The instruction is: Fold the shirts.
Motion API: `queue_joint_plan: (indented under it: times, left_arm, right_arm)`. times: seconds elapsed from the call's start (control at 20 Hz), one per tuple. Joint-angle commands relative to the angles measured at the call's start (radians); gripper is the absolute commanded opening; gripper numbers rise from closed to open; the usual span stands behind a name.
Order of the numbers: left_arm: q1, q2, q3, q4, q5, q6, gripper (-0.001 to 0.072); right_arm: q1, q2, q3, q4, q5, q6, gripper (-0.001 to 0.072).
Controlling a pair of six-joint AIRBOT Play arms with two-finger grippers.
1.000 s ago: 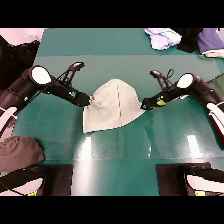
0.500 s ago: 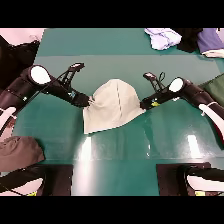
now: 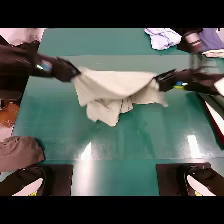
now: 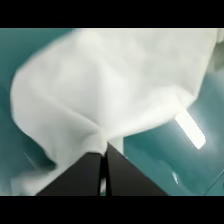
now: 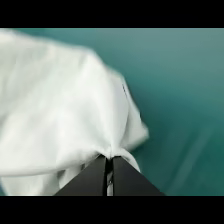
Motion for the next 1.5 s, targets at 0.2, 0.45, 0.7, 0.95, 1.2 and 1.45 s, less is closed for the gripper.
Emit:
queue_joint_plan:
  times: [0.2, 0.45, 0.7, 0.95, 1.2, 1.45]
  left_arm:
    - [-0.002, 0.092, 0.454, -0.106, 0.032, -0.011, 0.0032]
    - [-0.002, 0.092, 0.628, -0.152, 0.198, 0.022, 0.0032]
    - [-0.002, 0.060, 0.518, 0.024, 0.274, 0.044, 0.0032]
    - [-0.001, -0.182, 0.399, 0.149, 0.150, 0.008, 0.0033]
    - [-0.001, -0.568, 0.399, 0.150, 0.101, 0.019, 0.0033]
    - [0.010, -0.758, 0.400, 0.147, 0.101, -0.006, 0.0034]
  right_arm:
    - [-0.001, 0.238, 0.285, -0.002, -0.006, 0.054, 0.0015]
    - [-0.001, 0.109, 0.592, -0.002, 0.233, 0.118, 0.0015]
    - [-0.001, -0.111, 0.811, -0.016, 0.420, 0.219, 0.0015]
    - [-0.002, -0.349, 0.861, -0.200, 0.571, 0.289, 0.0015]
    - [-0.006, -0.540, 0.679, -0.245, 0.494, 0.269, 0.0016]
    - [-0.012, -0.657, 0.543, -0.246, 0.296, 0.270, 0.0015]
